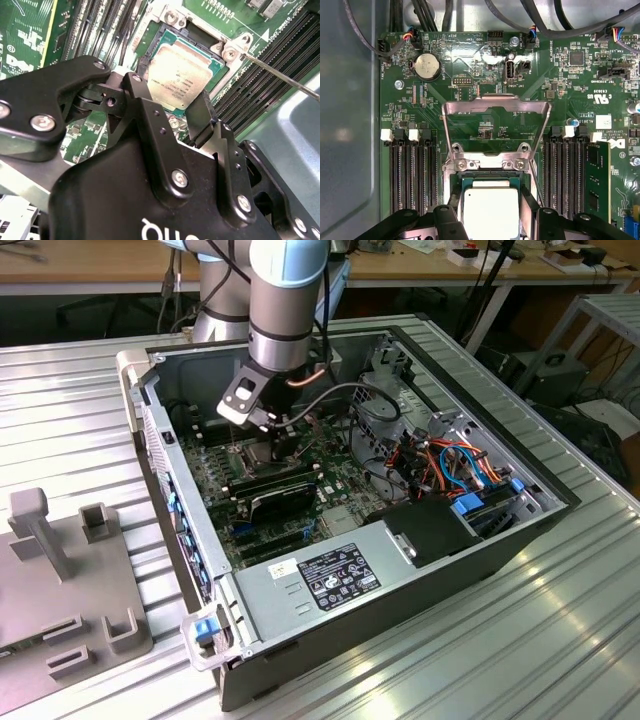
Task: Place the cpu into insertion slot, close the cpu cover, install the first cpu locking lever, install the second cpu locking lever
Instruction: 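Place the cpu into insertion slot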
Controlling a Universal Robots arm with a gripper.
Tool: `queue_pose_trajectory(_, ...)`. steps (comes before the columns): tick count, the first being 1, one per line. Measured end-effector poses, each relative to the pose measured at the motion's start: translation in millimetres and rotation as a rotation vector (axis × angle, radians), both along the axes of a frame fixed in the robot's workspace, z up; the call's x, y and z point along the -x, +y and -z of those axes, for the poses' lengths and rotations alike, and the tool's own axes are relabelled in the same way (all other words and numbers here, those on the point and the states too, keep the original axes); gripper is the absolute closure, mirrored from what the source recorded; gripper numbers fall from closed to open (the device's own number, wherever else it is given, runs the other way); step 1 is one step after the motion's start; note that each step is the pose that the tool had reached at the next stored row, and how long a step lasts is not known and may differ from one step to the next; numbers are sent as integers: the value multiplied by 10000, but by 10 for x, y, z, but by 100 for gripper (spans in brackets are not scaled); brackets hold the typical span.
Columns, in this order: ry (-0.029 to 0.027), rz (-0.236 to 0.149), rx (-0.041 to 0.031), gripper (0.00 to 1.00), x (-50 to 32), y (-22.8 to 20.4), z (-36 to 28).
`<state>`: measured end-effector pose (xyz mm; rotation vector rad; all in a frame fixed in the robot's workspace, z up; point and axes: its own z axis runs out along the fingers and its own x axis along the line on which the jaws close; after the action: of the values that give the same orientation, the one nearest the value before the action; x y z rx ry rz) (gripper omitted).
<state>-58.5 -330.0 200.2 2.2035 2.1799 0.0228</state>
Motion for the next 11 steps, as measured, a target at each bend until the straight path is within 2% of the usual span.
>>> queue_pose_trajectory(5,3,-117,5,45,-2,-1,24)
queue_pose_trajectory(11,5,-83,3,45,-17,0,43)
